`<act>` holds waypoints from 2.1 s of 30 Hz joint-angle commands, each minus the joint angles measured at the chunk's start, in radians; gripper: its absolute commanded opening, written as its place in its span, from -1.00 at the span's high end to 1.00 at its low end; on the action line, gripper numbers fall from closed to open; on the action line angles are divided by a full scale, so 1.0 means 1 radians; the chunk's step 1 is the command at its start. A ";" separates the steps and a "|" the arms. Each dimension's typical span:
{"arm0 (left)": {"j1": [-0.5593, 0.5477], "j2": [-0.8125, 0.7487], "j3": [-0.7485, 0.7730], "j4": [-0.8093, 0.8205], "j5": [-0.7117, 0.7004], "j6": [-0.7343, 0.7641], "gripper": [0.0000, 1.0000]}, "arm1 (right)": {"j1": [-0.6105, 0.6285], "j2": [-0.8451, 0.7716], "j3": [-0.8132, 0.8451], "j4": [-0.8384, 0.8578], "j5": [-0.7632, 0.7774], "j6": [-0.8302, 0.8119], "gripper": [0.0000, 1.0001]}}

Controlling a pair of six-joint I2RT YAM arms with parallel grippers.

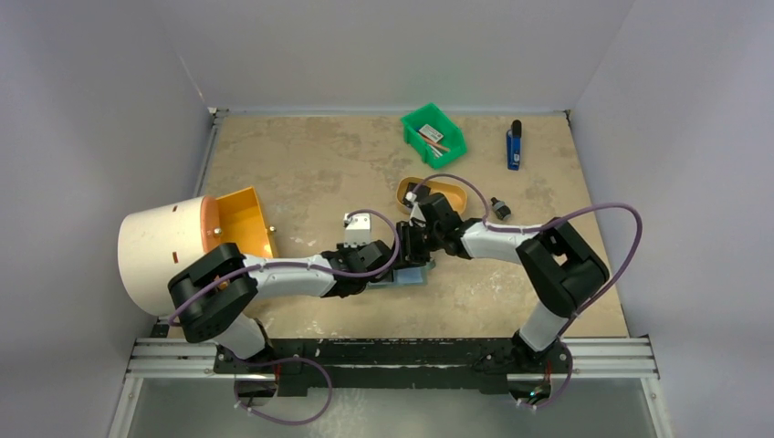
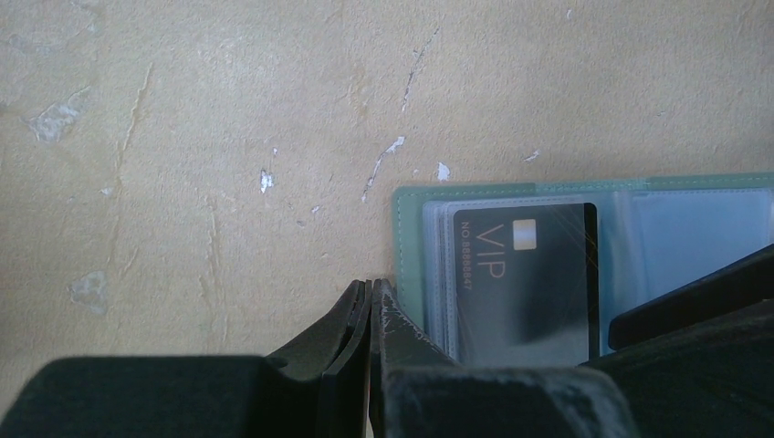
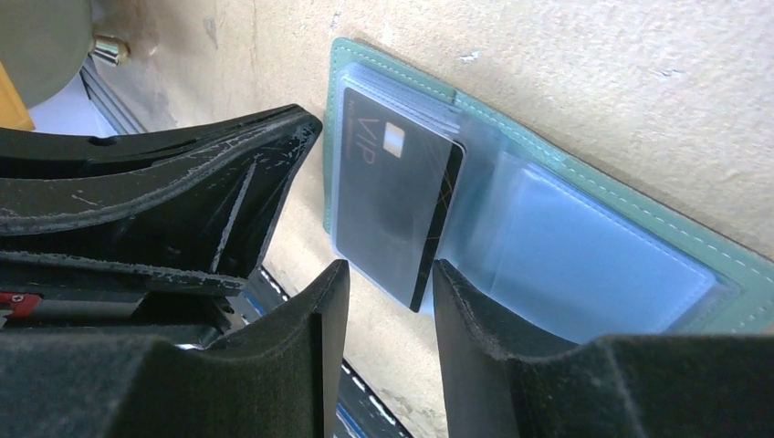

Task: Put the credit cards into the card holder
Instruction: Insert the credit card into the card holder.

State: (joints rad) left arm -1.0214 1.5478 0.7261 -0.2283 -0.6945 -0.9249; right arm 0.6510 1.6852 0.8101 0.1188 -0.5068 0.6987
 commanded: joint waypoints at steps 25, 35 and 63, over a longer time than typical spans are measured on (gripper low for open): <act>0.003 -0.061 0.002 0.003 -0.026 -0.010 1.00 | 0.017 -0.043 0.065 -0.064 0.141 -0.028 0.15; 0.003 -0.022 0.013 0.019 -0.004 0.006 1.00 | 0.025 0.033 0.109 -0.047 0.065 -0.039 0.15; 0.001 -0.142 0.021 -0.070 -0.101 -0.004 0.94 | 0.056 -0.231 0.080 -0.113 0.319 -0.086 0.20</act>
State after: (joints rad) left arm -1.0214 1.5013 0.7216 -0.2588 -0.7071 -0.9234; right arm 0.7052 1.6054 0.9142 0.0231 -0.3504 0.6529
